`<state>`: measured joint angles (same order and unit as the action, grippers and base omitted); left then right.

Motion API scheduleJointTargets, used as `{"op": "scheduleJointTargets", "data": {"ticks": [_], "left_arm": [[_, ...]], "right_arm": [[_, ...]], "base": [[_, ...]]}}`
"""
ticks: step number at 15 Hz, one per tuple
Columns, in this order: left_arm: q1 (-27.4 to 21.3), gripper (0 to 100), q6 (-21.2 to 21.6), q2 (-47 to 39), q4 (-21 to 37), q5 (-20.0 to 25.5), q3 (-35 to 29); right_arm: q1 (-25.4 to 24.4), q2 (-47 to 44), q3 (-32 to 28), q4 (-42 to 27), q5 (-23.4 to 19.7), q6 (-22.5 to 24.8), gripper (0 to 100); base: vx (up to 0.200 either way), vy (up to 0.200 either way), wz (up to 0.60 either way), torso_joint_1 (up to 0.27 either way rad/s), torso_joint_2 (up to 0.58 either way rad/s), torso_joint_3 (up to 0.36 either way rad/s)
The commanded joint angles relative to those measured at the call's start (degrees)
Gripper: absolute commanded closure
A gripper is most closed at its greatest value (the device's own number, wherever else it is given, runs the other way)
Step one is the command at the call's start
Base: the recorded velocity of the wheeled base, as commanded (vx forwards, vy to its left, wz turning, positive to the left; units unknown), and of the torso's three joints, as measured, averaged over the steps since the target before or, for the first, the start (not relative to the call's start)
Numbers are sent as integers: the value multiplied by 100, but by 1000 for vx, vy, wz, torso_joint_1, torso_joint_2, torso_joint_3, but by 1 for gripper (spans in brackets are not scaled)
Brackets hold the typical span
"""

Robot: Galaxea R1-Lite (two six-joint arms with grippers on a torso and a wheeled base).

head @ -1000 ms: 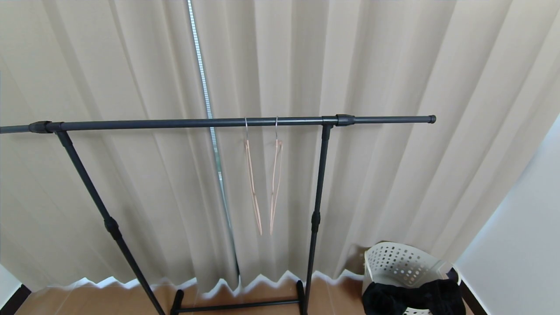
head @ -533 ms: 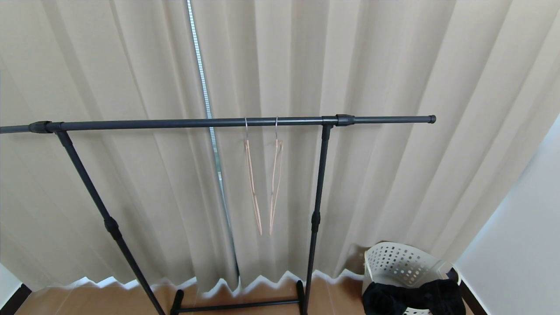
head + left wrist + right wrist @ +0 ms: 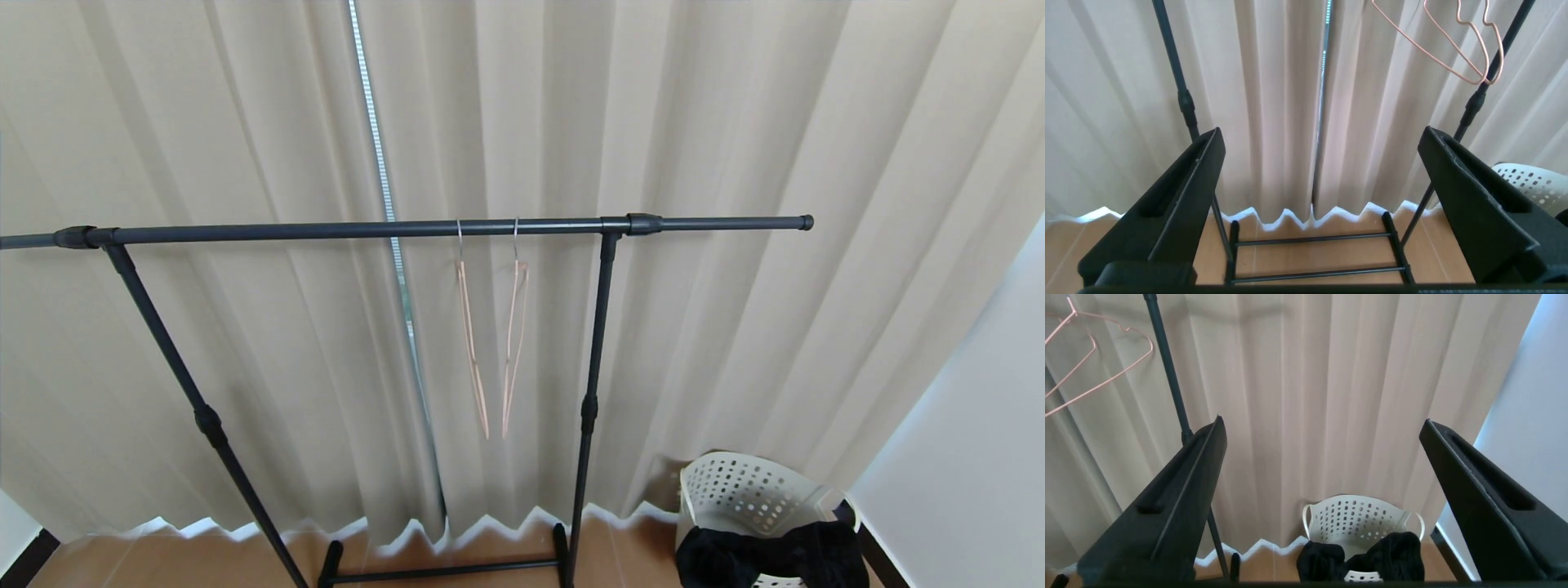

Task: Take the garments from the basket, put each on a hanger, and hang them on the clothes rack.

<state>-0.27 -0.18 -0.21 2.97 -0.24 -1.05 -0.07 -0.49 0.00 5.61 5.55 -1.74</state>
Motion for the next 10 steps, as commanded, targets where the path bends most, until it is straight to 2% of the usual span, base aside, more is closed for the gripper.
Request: {"op": "scheduleJointTargets", "data": {"ticks": [1, 7, 10], "left_arm": [[0, 0, 1, 3, 1, -2, -1], [0, 0, -8, 3, 1, -2, -1], [0, 0, 1, 3, 1, -2, -1]], "right_arm": [[-1, -4, 0, 2, -1, -1, 0], [-1, -4, 0, 2, -1, 7, 0], [-1, -4, 0, 2, -1, 7, 0]], "base": [[0, 0, 0, 0, 0, 0], [0, 0, 0, 0, 0, 0], [0, 0, 0, -124, 268, 145]]}}
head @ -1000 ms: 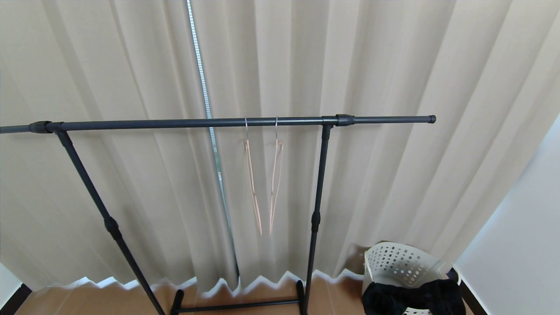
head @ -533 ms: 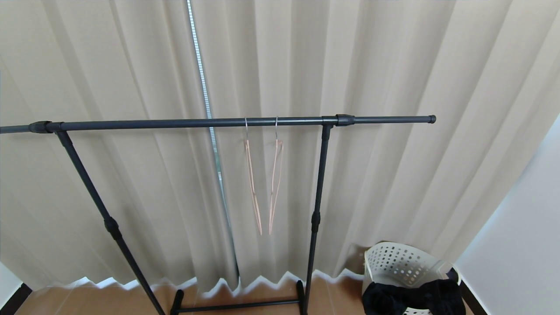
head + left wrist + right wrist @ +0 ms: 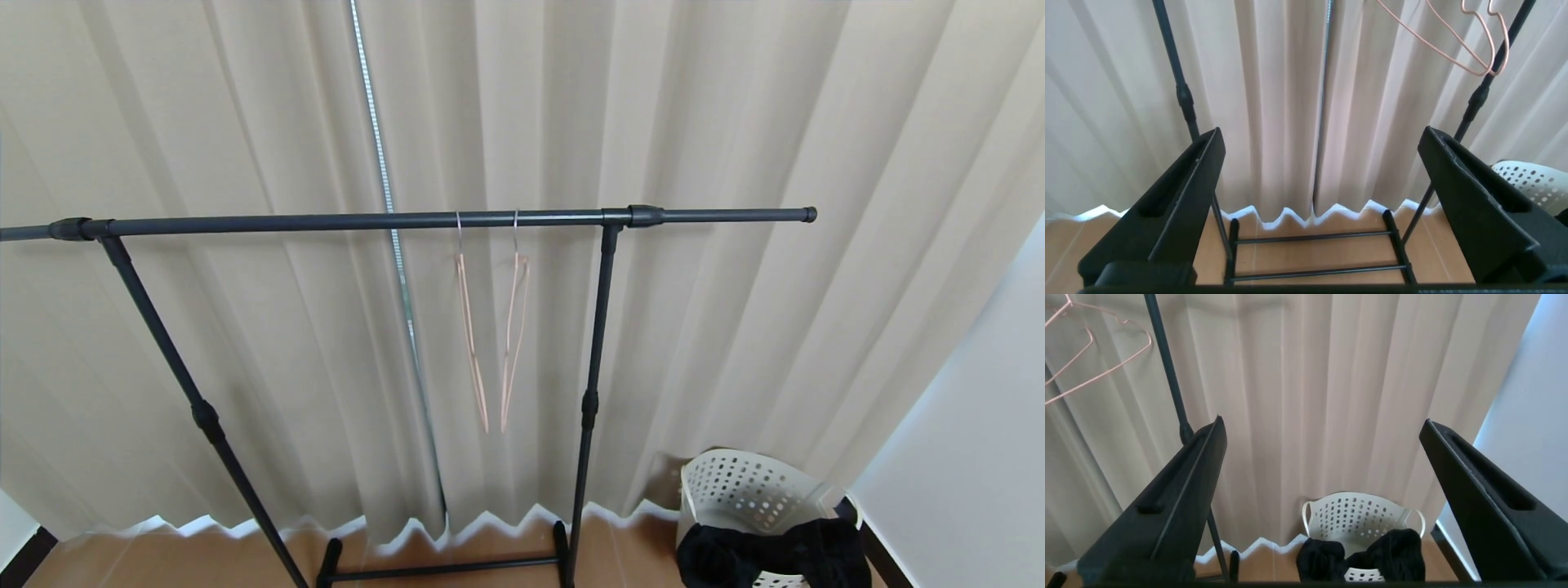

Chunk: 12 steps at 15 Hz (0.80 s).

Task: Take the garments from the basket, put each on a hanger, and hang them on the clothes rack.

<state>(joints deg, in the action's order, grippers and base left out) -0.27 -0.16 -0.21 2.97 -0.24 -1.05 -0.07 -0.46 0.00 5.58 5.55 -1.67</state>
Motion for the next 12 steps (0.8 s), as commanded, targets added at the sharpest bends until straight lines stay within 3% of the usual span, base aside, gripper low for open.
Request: {"op": "scheduleJointTargets", "data": {"ticks": [1, 12], "left_arm": [[0, 0, -2, 3, 1, -2, -1], [0, 0, -2, 3, 1, -2, -1]], "right_arm": [[-1, -6, 0, 4, -1, 0, 0], [-1, -6, 0, 4, -1, 0, 0]], "base": [[0, 0, 0, -139, 339, 178], [0, 0, 0, -163, 386, 220]]}}
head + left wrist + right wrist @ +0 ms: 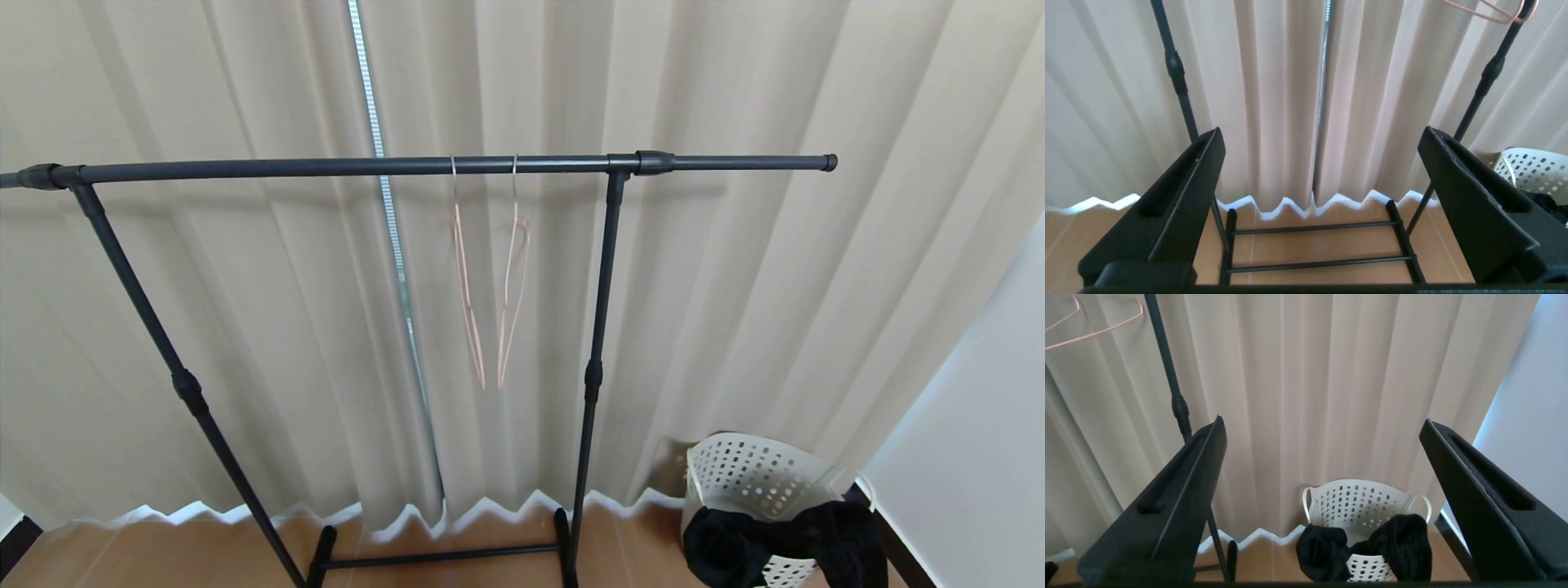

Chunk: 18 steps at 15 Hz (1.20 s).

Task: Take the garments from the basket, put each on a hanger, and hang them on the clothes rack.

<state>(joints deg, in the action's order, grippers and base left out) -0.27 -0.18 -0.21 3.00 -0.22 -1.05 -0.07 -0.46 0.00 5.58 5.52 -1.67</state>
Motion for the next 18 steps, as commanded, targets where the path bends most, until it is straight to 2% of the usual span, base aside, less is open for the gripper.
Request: {"op": "scheduleJointTargets", "data": {"ticks": [1, 10, 18], "left_arm": [[0, 0, -8, 3, -1, -4, -1], [0, 0, 1, 3, -1, -4, -1], [0, 0, 1, 3, -1, -4, -1]], "right_arm": [[-1, -6, 0, 4, 1, 0, 0], [-1, -6, 0, 4, 1, 0, 0], [-1, -6, 0, 4, 1, 0, 0]], "base": [[0, 0, 0, -212, 540, 310], [0, 0, 0, -204, 540, 332], [0, 0, 0, -150, 484, 337]]}}
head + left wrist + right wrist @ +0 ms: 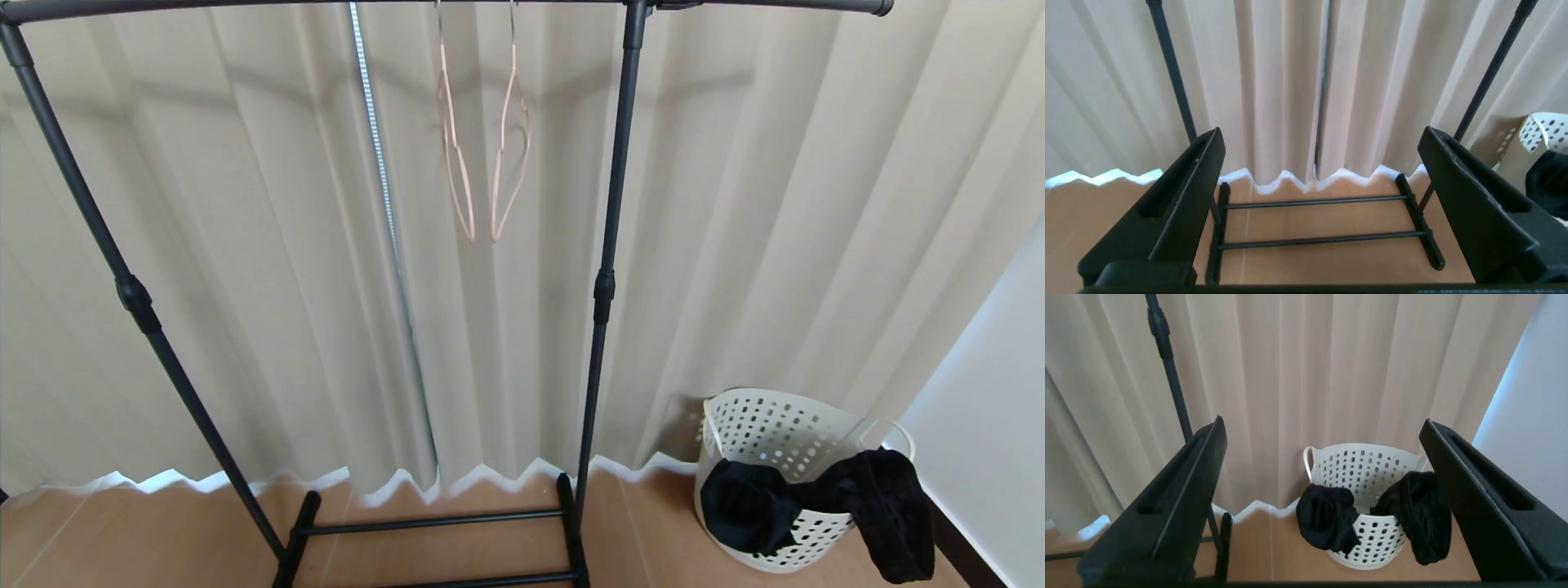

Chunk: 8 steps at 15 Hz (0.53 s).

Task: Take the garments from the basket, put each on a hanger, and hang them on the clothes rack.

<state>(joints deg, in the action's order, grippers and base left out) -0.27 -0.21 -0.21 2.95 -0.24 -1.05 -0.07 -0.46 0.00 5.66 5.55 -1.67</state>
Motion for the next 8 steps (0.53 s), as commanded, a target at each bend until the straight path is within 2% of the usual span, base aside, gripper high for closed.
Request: {"op": "scheduleJointTargets", "data": {"ticks": [1, 6, 8], "left_arm": [[0, 0, 3, 3, 4, -2, -1], [0, 0, -6, 3, 4, -2, -1], [0, 0, 3, 3, -5, -2, -1]], "right_arm": [[-1, -6, 0, -3, -1, 0, 0], [-1, -6, 0, -3, -1, -9, 0], [-1, -6, 0, -3, -1, -9, 0]], "base": [[0, 0, 0, -105, 461, 344], [0, 0, 0, -76, 454, 373], [0, 0, 0, -29, 234, 207]]}}
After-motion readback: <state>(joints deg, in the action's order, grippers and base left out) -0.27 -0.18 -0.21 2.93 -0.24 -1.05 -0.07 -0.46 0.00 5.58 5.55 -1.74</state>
